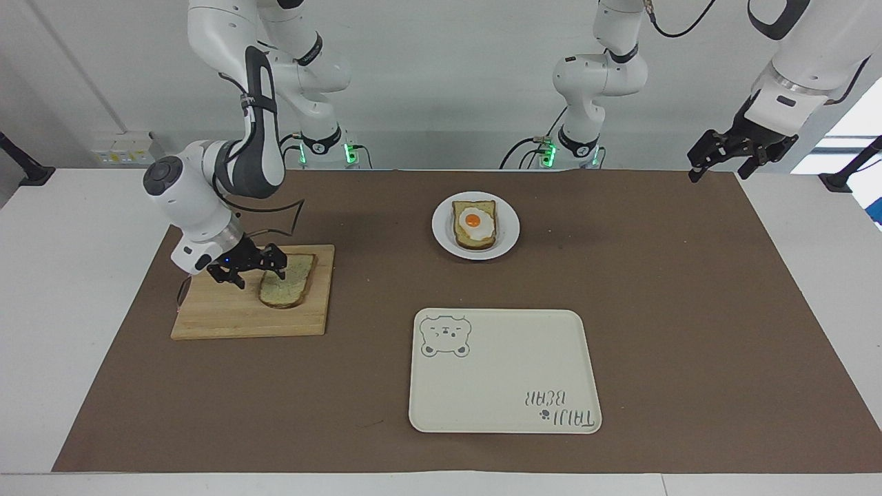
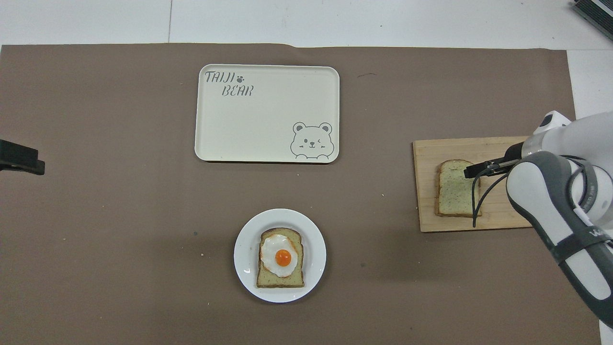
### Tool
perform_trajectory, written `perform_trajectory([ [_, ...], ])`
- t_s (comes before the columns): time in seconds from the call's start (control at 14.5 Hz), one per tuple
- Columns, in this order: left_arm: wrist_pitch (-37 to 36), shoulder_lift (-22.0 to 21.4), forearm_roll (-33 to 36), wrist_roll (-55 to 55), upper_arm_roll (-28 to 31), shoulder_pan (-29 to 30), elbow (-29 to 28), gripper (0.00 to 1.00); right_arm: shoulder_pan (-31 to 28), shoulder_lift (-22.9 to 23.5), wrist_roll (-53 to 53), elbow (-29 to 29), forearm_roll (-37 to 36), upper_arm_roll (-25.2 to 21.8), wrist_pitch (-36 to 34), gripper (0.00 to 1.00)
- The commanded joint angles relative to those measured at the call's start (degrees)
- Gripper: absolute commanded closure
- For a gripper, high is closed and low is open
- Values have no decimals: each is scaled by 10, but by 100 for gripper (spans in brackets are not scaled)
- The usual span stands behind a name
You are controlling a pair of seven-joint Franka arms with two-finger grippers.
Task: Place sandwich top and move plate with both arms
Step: 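Reach the right gripper to the bread slice and grasp its edge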
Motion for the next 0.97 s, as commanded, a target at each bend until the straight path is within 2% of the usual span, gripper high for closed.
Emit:
perform_trajectory([
  [0.0, -9, -7, -5, 3, 3, -1, -2, 0, -20, 8, -27, -15, 43, 4, 14, 0],
  [0.35, -9, -7, -5, 3, 3, -1, -2, 0, -20, 8, -15, -18, 55, 4, 14, 0],
  [0.55, -9, -8, -5, 3, 3, -1, -2, 0, -19, 9, -14, -19, 55, 4, 13, 37],
  [0.69, -9, -8, -5, 3, 3, -1, -2, 0, -19, 9, -15, -19, 55, 4, 12, 58],
  [0.83, -9, -7, -5, 3, 3, -1, -2, 0, -19, 9, -13, -19, 55, 4, 12, 90],
  [0.9, -9, -7, -5, 3, 3, -1, -2, 0, -19, 9, 5, -19, 55, 4, 12, 100],
])
